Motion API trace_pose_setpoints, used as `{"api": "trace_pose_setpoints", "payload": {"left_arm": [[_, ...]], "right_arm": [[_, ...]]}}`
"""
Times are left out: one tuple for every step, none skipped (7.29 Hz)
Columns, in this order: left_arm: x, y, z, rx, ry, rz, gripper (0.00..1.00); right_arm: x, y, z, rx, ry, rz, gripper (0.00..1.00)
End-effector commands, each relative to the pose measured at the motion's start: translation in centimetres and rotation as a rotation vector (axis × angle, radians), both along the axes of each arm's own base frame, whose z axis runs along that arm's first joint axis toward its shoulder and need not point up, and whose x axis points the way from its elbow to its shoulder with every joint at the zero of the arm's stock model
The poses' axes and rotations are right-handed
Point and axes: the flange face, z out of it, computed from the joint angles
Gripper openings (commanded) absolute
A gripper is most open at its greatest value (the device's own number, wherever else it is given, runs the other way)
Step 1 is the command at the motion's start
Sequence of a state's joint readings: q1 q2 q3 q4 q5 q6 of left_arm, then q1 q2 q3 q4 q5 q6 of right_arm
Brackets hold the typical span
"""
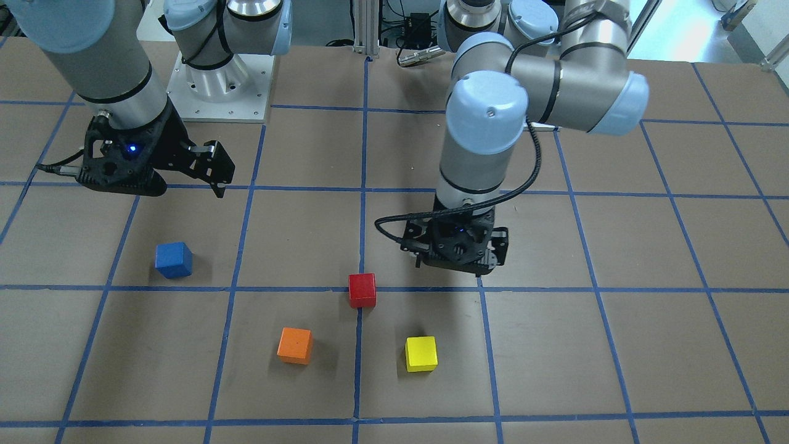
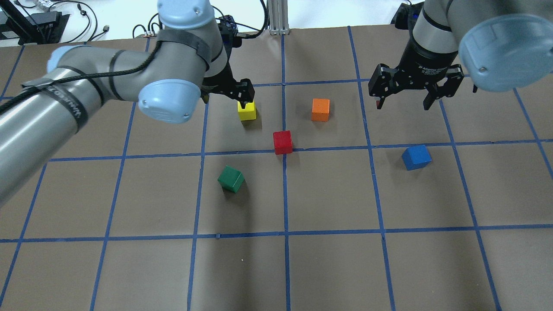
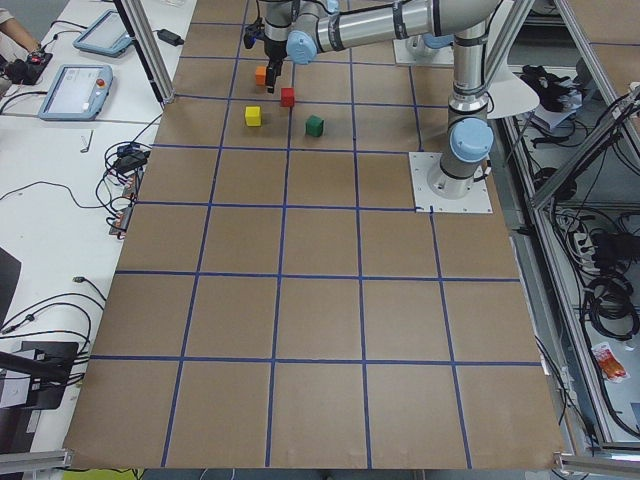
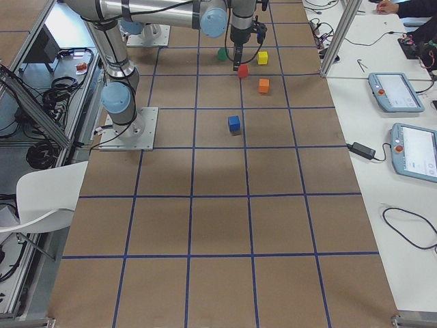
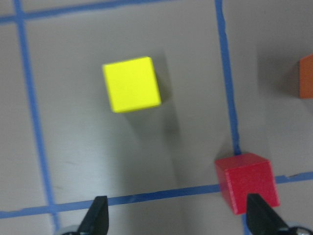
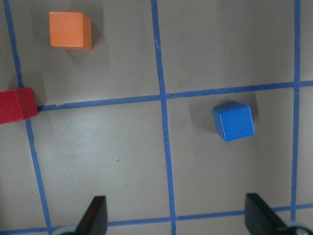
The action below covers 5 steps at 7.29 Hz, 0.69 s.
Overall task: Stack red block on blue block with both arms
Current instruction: 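Raise the left gripper away while the right gripper moves toward the red cube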
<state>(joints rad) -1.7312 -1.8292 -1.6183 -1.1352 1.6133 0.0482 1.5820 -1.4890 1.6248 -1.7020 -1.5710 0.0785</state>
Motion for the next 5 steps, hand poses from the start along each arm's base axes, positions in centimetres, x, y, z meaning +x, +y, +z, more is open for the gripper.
{"api": "trace_pose_setpoints", "payload": {"left_arm": [[6.3,3.6,7.0,0.032,-0.016,-0.021,1.0],[7.3,6.1,10.6,0.008,-0.015,-0.009,1.0],[8.5,8.2,12.9,0.019,-0.015,0.016,1.0],[9.7,9.1,13.4,0.036,-0.016,0.039,1.0],[9.8,9.0,14.3,0.019,0.004,0.046,1.0]], "right_arm": [[6.9,-2.1,-3.4,-0.078,-0.009,0.035,1.0],[10.0,-2.9,-5.7,-0.101,-0.018,0.018,1.0],[12.2,-3.2,-7.6,-0.103,-0.022,0.033,1.0],[14.1,-3.8,-9.9,-0.103,-0.046,0.047,1.0],[16.1,-4.4,-12.2,-0.124,-0.059,0.075,1.0]]}}
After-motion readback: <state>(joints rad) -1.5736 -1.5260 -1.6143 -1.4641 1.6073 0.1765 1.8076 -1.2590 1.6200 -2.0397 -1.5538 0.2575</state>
